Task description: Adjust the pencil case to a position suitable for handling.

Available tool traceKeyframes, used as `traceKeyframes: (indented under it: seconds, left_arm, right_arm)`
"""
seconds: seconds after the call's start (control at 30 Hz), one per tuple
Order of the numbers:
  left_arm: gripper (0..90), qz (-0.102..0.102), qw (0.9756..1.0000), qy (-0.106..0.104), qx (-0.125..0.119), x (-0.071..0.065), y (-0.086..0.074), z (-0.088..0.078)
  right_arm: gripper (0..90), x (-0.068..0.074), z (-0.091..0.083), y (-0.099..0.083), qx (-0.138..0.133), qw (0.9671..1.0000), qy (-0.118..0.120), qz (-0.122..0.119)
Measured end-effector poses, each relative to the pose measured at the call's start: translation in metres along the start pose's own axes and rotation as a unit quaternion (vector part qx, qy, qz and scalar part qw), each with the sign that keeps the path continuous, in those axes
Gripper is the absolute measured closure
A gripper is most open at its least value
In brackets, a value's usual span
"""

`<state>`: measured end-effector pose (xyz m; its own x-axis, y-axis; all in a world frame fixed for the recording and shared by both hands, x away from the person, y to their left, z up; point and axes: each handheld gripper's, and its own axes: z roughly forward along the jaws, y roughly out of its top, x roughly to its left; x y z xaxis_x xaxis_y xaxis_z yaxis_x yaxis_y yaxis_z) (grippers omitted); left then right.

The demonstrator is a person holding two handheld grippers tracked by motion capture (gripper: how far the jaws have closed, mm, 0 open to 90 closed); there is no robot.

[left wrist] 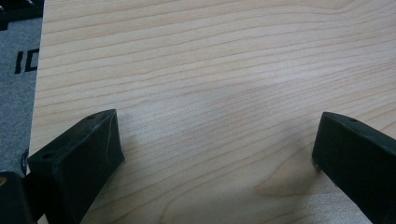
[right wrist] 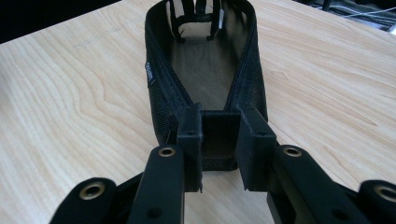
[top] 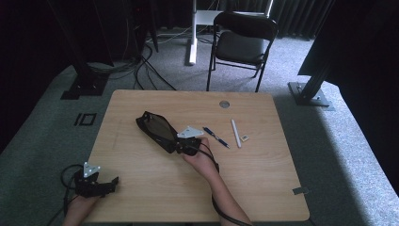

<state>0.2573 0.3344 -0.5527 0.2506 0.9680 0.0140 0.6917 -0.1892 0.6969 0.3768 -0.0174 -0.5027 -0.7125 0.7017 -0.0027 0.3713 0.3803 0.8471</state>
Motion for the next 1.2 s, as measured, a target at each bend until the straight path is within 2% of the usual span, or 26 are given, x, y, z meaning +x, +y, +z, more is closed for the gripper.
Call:
traceKeyframes:
  seconds: [0.3, 0.73, 1.2]
  left_arm:
    - [1.7, 0.0, 1.0, 0.0, 0.0, 0.0, 0.0, 0.0]
    - [1.7, 0.0, 1.0, 0.0, 0.0, 0.0, 0.0, 0.0]
    - [1.7, 0.0, 1.0, 0.0, 0.0, 0.0, 0.0, 0.0]
  right_arm:
    - [73.4, 0.001, -0.018, -0.012, 0.0, 1.0, 0.006, -0.003]
    - [73.4, -0.002, -0.043, -0.035, 0.0, 0.9999, 0.014, 0.008]
    - [73.3, -0.015, -0.079, -0.054, 0.006, 0.9999, -0.001, 0.012]
